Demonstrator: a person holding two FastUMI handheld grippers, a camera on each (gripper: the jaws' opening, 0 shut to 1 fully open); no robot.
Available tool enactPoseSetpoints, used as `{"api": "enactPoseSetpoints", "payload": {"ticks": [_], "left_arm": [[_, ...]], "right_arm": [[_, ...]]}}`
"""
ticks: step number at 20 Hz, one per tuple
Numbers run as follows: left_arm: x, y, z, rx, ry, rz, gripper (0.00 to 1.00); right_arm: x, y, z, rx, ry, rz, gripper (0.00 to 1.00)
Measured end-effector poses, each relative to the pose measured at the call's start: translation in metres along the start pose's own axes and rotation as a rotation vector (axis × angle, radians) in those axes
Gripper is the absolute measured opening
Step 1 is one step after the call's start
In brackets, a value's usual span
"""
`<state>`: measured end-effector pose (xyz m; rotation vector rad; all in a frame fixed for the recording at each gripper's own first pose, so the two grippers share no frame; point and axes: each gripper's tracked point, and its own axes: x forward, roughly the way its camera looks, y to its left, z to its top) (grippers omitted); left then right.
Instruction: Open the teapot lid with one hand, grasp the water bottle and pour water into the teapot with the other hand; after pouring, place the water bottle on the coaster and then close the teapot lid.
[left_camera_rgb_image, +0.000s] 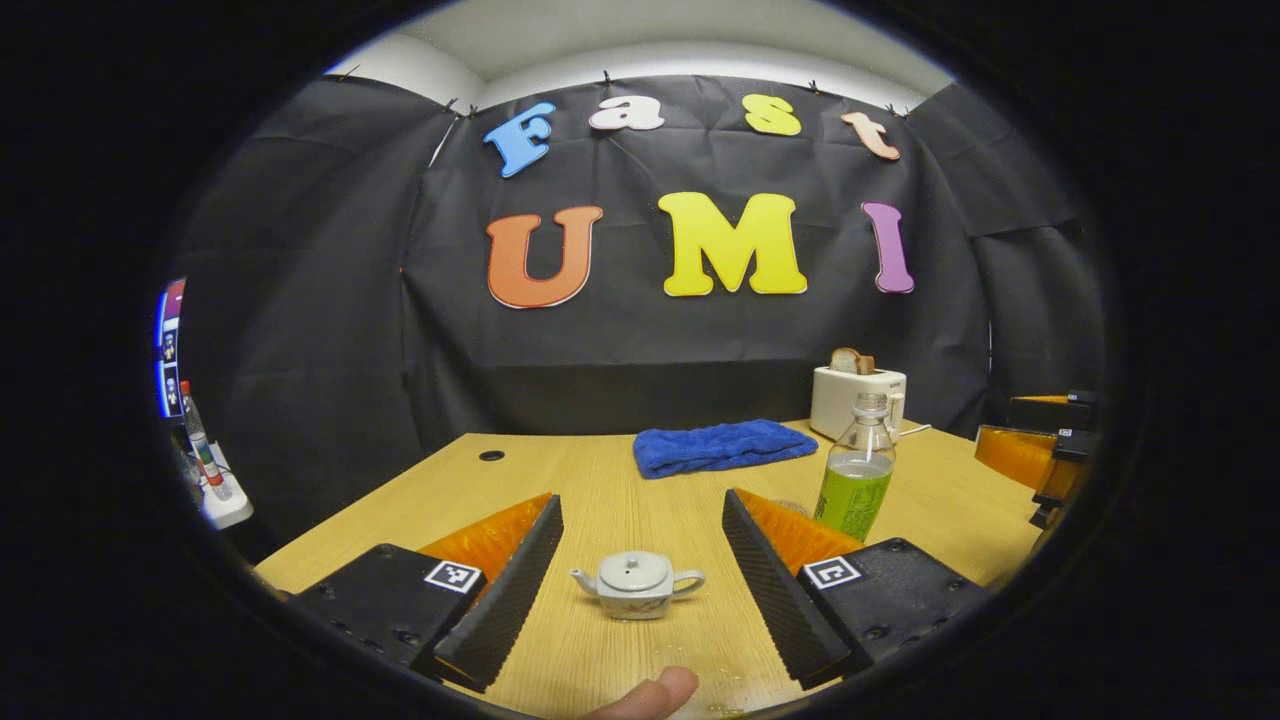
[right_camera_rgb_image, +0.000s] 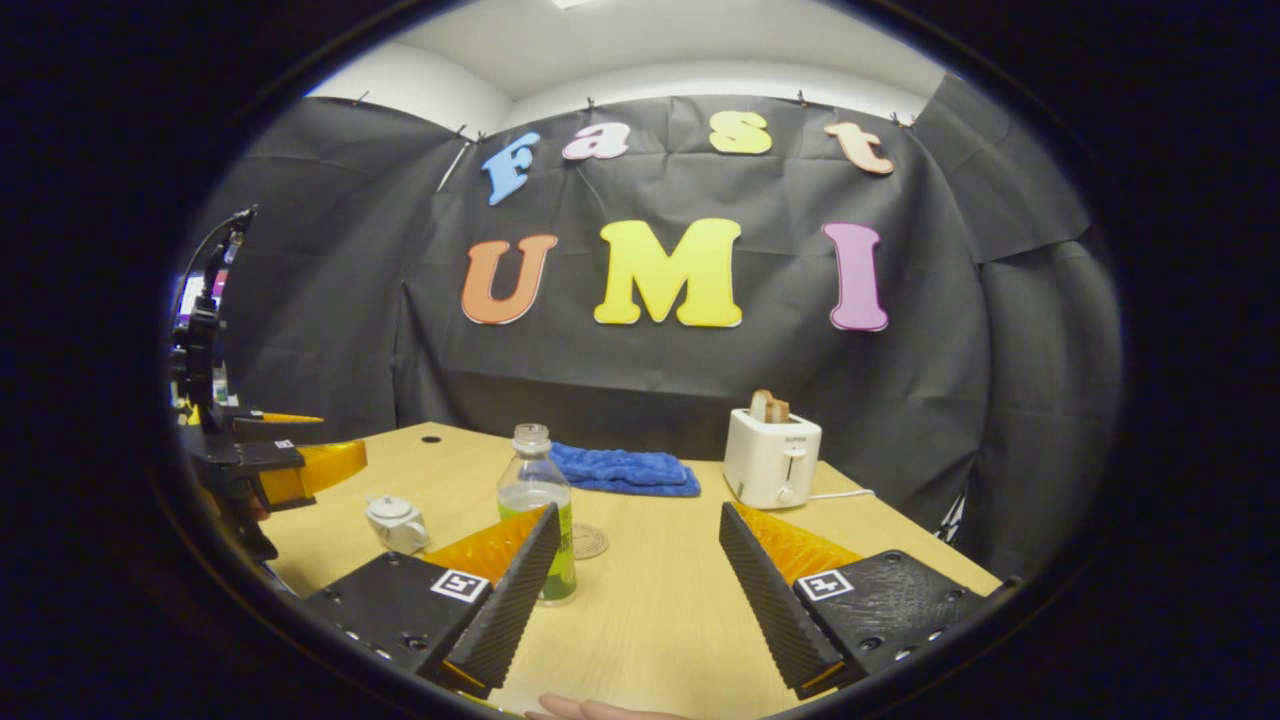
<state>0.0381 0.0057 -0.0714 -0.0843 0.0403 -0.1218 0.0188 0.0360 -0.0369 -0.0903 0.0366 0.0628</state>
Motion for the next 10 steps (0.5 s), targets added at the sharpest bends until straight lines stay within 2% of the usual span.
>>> {"api": "enactPoseSetpoints", "payload": {"ticks": [4, 7, 8, 10], "left_arm": [[0.025, 0.011, -0.029, 0.015, 0.067, 0.041, 1.0], [0.044, 0.011, -0.044, 0.013, 0.11, 0.042, 1.0], [0.049, 0.009, -0.049, 0.01, 0.123, 0.031, 0.98], [0.057, 0.006, -0.057, 0.001, 0.151, 0.015, 0.87]], "right_arm": [[0.012, 0.008, -0.008, -0.004, 0.0, 0.036, 0.96], [0.025, 0.01, -0.019, -0.012, 0.03, 0.052, 0.96], [0.029, 0.008, -0.023, -0.018, 0.04, 0.05, 0.94], [0.037, 0.008, -0.031, -0.018, 0.059, 0.054, 0.95]]}}
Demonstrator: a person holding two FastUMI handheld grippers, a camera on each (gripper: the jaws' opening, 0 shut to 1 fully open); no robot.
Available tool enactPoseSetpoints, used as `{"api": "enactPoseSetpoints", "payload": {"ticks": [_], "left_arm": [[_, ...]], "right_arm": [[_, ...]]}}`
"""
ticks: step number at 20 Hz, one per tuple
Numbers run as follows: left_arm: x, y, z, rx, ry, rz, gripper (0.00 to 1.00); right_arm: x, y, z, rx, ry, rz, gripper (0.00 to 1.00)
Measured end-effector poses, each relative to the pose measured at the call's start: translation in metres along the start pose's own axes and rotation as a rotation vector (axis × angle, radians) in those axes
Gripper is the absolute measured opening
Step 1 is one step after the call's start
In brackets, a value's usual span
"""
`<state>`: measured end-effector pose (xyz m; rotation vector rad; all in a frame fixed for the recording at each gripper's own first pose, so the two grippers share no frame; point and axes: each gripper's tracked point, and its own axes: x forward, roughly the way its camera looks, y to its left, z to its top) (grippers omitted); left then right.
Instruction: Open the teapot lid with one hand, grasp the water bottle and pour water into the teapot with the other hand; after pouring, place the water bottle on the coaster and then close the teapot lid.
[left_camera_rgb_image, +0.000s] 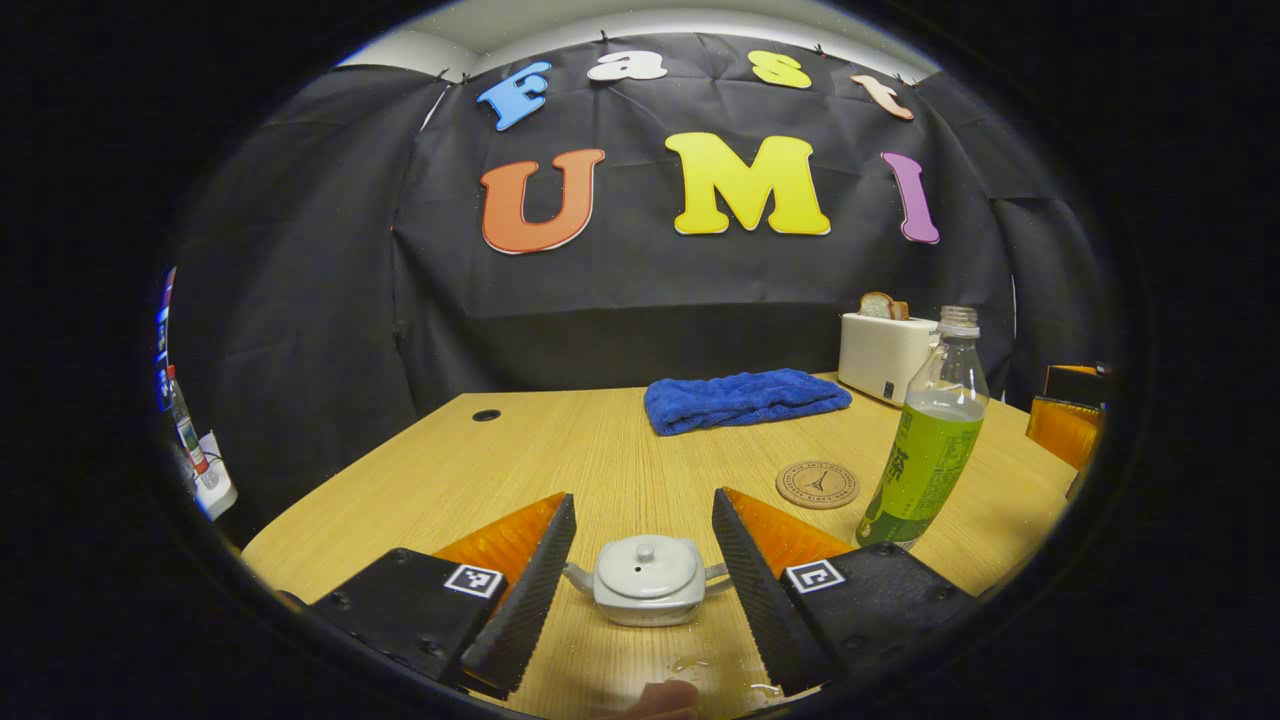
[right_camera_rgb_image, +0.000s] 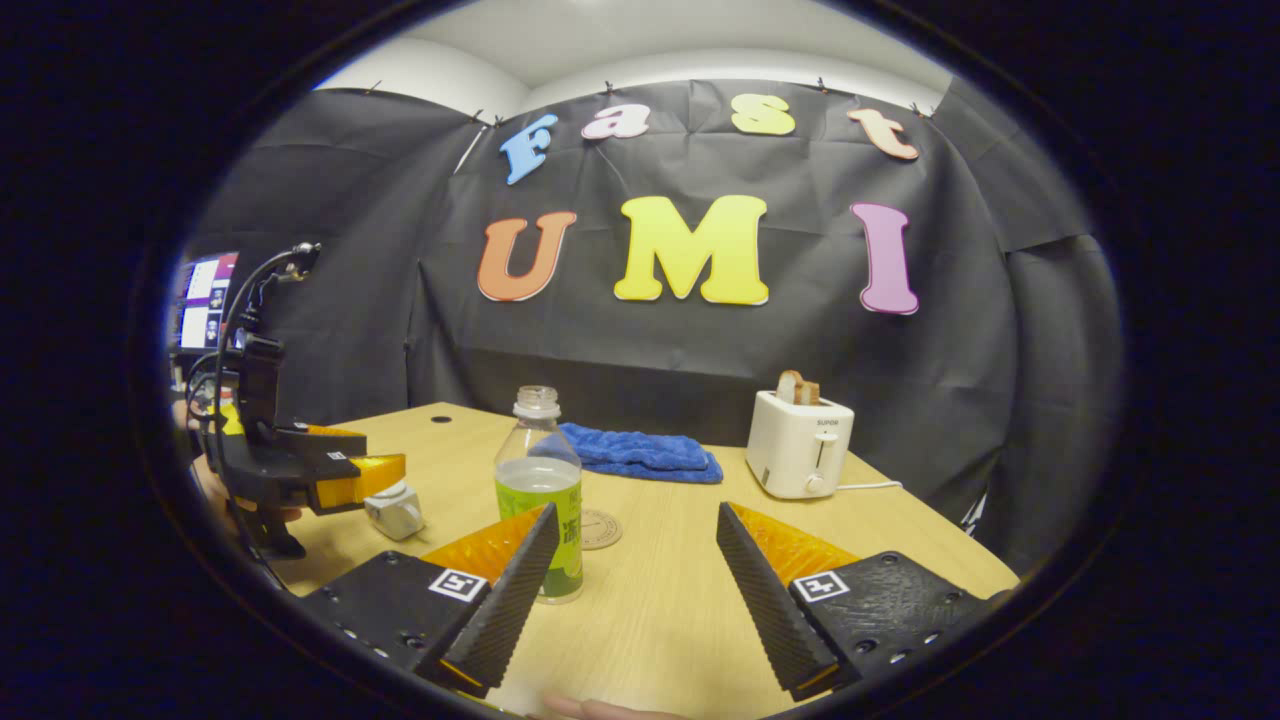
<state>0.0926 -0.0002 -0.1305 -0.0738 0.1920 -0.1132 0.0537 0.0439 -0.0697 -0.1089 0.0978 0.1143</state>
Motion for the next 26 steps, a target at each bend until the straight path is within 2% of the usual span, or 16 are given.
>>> {"api": "enactPoseSetpoints", "payload": {"ticks": [2, 5, 8, 9, 11, 12, 13, 15, 20, 26], "left_arm": [[0.006, 0.0, -0.005, 0.002, 0.017, -0.007, 0.8], [0.012, -0.001, -0.011, -0.021, 0.026, -0.031, 0.52], [0.015, 0.001, -0.011, -0.005, 0.015, -0.028, 0.4], [0.016, 0.002, -0.011, -0.001, 0.018, -0.026, 0.29], [0.016, 0.003, -0.011, -0.006, 0.022, -0.033, 0.18], [0.015, 0.001, -0.01, -0.009, 0.02, -0.04, 0.17], [0.015, 0.002, -0.011, -0.012, 0.025, -0.037, 0.1], [0.014, 0.003, -0.008, -0.016, 0.032, -0.034, 0.05], [0.001, 0.007, 0.017, -0.047, -0.016, -0.042, 0.04], [-0.023, 0.019, 0.032, -0.048, -0.027, -0.022, 0.03]], "right_arm": [[0.005, 0.001, -0.004, 0.01, 0.011, 0.012, 0.95], [0.011, 0.005, -0.008, 0.016, 0.018, 0.021, 0.95], [0.013, 0.007, -0.013, 0.009, 0.027, 0.029, 0.95], [0.013, 0.008, -0.015, 0.008, 0.03, 0.031, 0.96], [0.015, 0.012, -0.019, 0.007, 0.042, 0.041, 0.95], [0.016, 0.014, -0.021, 0.008, 0.047, 0.044, 0.95], [0.017, 0.017, -0.022, 0.009, 0.052, 0.054, 0.95], [0.02, 0.028, -0.025, 0.019, 0.059, 0.084, 0.96], [0.028, 0.051, -0.025, 0.042, 0.061, 0.137, 0.95], [0.057, 0.066, -0.036, 0.063, 0.078, 0.106, 0.95]]}}
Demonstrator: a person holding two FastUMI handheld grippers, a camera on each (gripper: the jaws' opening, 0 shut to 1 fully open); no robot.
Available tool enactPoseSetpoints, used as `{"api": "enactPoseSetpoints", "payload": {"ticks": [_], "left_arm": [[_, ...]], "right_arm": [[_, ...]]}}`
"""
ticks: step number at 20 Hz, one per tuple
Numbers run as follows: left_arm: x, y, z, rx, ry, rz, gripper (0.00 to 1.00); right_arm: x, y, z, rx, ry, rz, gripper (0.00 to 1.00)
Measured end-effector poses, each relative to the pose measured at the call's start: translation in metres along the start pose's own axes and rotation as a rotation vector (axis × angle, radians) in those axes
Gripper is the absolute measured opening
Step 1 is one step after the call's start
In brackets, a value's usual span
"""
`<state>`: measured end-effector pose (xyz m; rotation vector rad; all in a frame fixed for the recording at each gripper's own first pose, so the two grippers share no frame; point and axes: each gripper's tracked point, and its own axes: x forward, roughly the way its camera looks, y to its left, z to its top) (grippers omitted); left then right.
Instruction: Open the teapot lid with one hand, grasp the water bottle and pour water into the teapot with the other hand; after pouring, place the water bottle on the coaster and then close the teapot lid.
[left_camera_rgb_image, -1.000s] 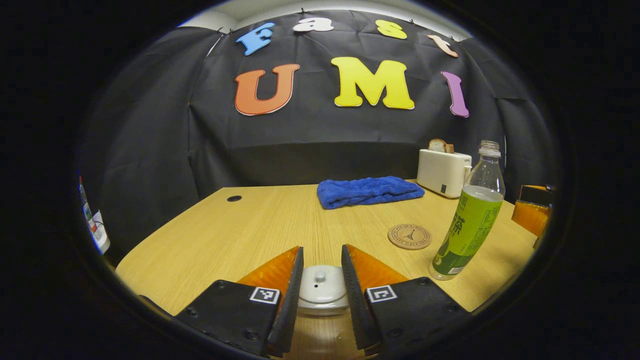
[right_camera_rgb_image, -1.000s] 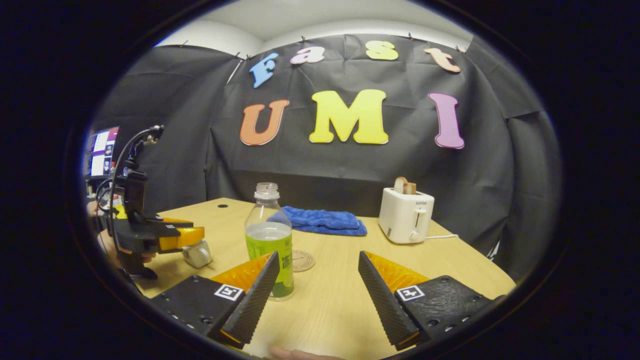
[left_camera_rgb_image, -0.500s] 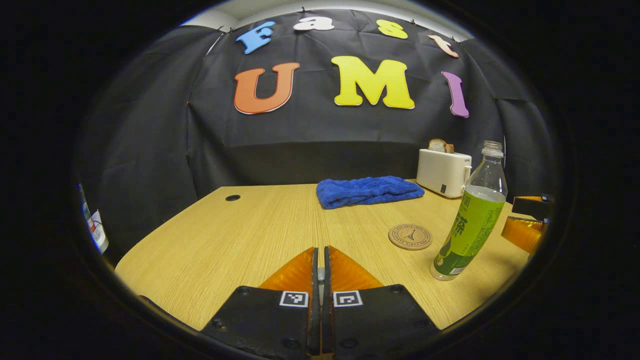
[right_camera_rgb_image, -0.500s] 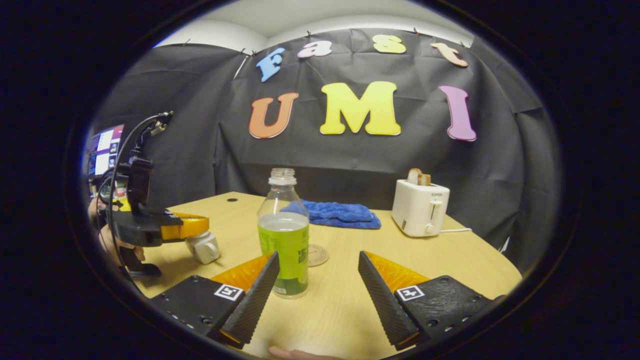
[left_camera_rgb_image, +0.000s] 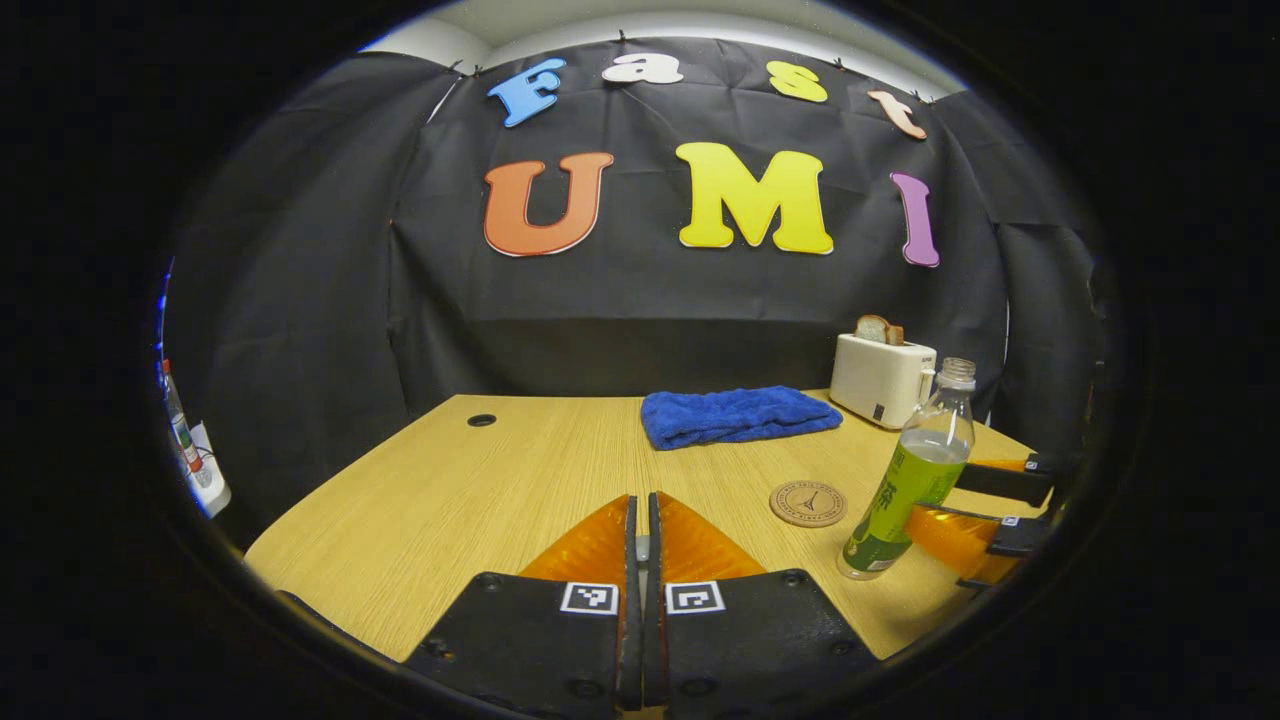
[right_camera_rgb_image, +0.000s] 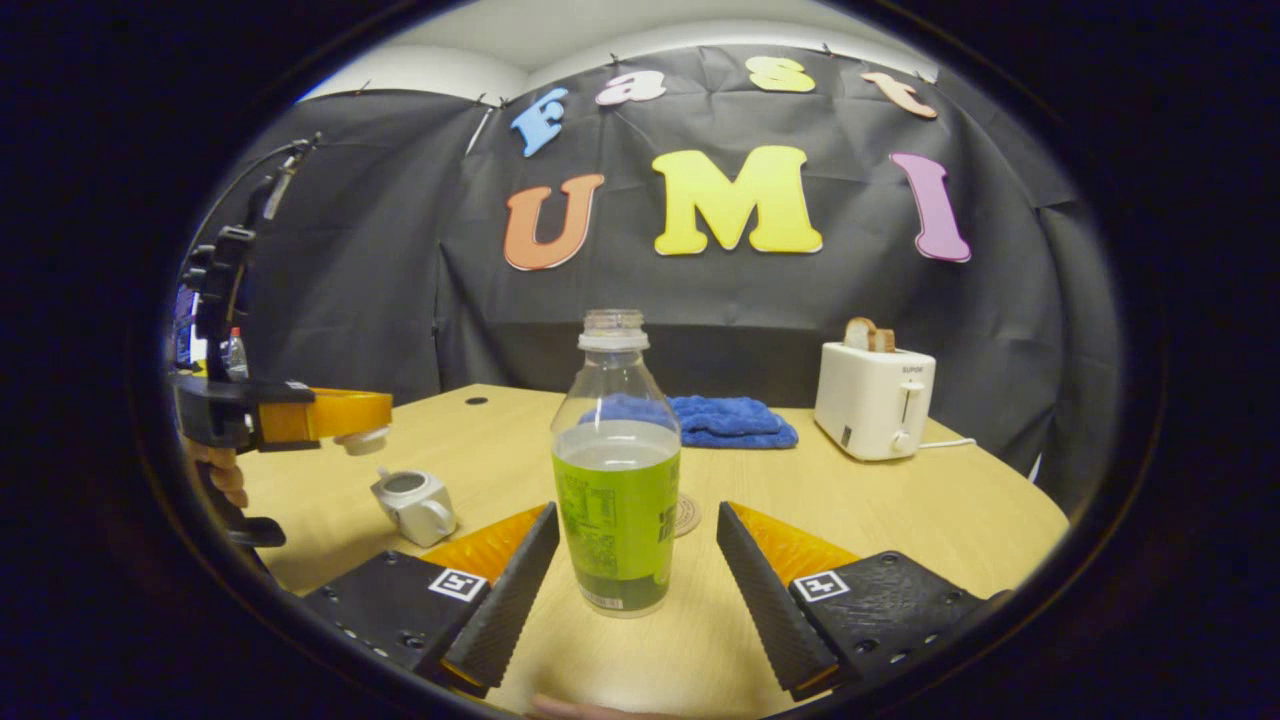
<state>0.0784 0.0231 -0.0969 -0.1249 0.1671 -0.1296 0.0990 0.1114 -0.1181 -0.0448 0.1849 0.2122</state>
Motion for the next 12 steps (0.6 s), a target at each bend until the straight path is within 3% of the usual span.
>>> {"api": "enactPoseSetpoints", "payload": {"ticks": [3, 8, 12], "left_arm": [[-0.014, 0.004, 0.0, 0.002, 0.01, 0.008, 0.03], [-0.033, 0.008, 0.002, 0.008, 0.005, 0.001, 0.03], [-0.046, 0.009, 0.005, 0.017, -0.012, -0.03, 0.04]], "right_arm": [[0.013, 0.001, -0.003, 0.017, 0.003, -0.008, 0.95], [0.013, 0.009, -0.01, 0.032, 0.026, -0.012, 0.75], [0.002, 0.012, -0.007, -0.01, 0.044, -0.036, 0.73]]}}
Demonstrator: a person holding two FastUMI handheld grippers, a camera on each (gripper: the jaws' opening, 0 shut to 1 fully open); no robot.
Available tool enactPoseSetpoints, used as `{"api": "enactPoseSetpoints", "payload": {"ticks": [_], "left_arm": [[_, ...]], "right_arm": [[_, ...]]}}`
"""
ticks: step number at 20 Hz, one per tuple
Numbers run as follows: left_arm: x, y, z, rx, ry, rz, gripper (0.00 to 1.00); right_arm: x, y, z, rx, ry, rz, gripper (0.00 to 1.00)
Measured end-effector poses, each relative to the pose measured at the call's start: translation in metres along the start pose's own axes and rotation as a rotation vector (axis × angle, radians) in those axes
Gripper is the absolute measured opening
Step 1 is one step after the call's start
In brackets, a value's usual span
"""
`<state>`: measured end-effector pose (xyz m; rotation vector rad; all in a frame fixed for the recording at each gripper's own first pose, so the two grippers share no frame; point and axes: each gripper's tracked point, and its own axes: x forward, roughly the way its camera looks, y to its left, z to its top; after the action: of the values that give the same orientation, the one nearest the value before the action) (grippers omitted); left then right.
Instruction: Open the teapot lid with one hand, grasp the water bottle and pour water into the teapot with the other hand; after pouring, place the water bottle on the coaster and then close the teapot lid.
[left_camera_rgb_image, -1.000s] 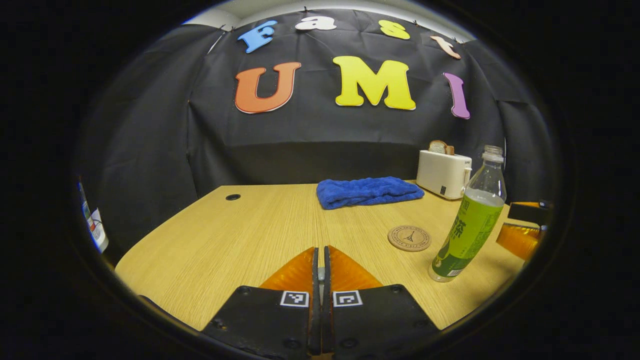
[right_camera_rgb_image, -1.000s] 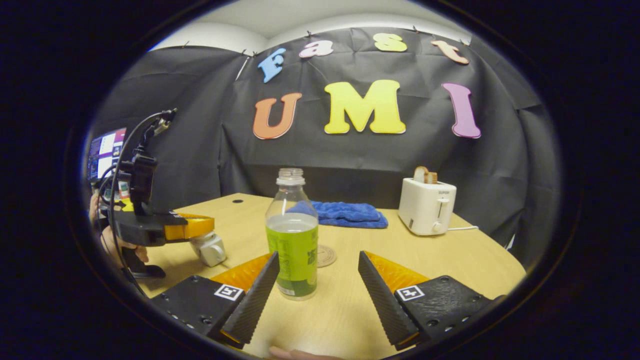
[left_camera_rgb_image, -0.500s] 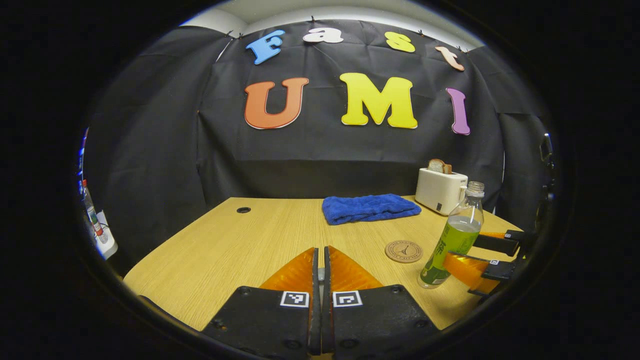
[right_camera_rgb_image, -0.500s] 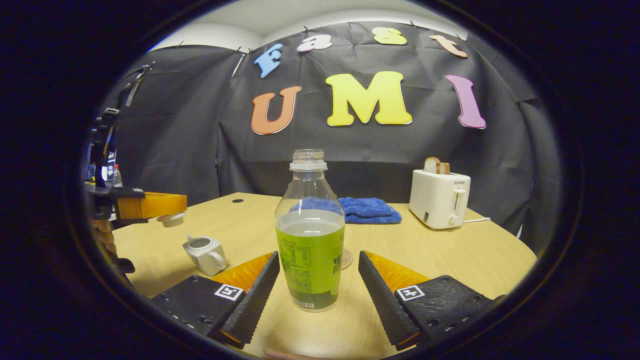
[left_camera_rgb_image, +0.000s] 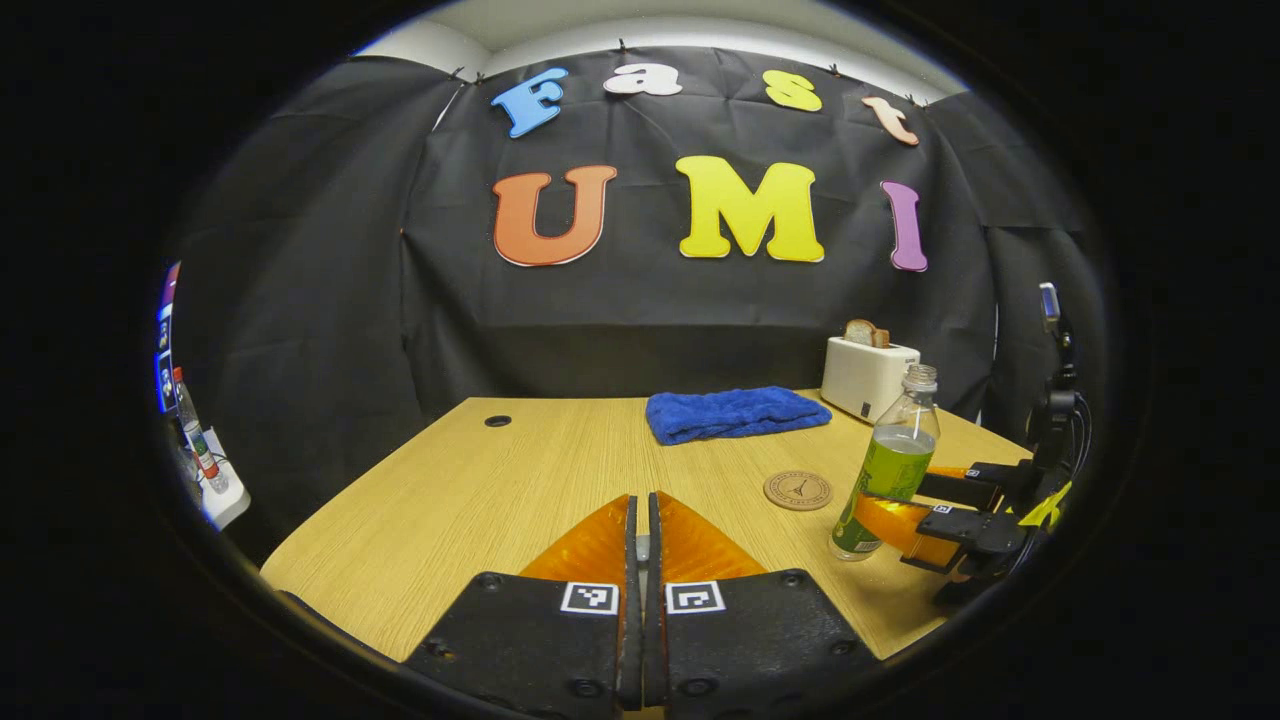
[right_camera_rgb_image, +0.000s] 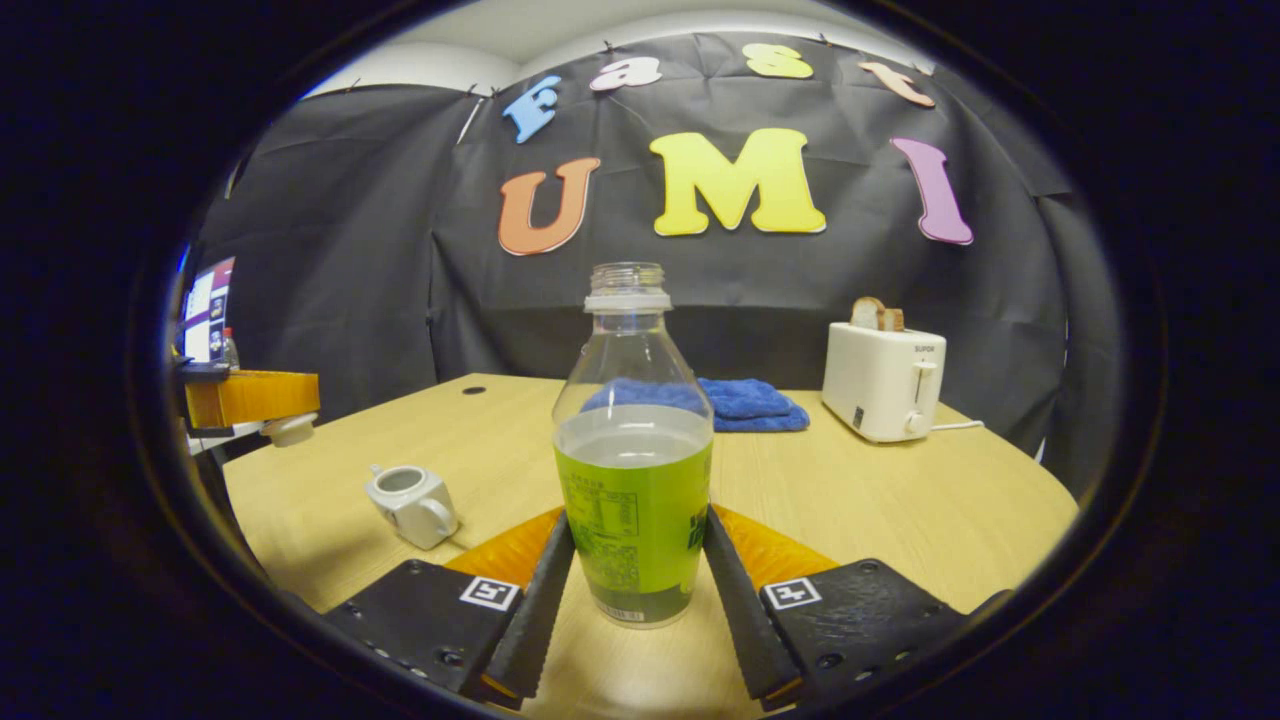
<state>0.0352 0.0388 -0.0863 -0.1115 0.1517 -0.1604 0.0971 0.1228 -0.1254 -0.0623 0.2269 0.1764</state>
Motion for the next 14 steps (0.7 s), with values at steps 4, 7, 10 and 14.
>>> {"api": "enactPoseSetpoints", "payload": {"ticks": [4, 7, 10, 14], "left_arm": [[-0.005, 0.008, -0.004, 0.001, -0.007, -0.025, 0.04], [-0.007, 0.014, -0.008, 0.0, -0.013, -0.026, 0.03], [-0.008, 0.02, -0.019, -0.013, -0.002, -0.026, 0.04], [-0.011, 0.024, -0.03, -0.023, 0.015, -0.025, 0.04]], "right_arm": [[-0.013, -0.003, 0.013, -0.139, -0.005, -0.088, 0.72], [-0.014, -0.004, 0.018, -0.309, 0.025, -0.149, 0.72], [-0.009, -0.004, 0.019, -0.513, 0.046, -0.199, 0.72], [0.001, -0.003, 0.017, -0.747, 0.064, -0.254, 0.73]]}}
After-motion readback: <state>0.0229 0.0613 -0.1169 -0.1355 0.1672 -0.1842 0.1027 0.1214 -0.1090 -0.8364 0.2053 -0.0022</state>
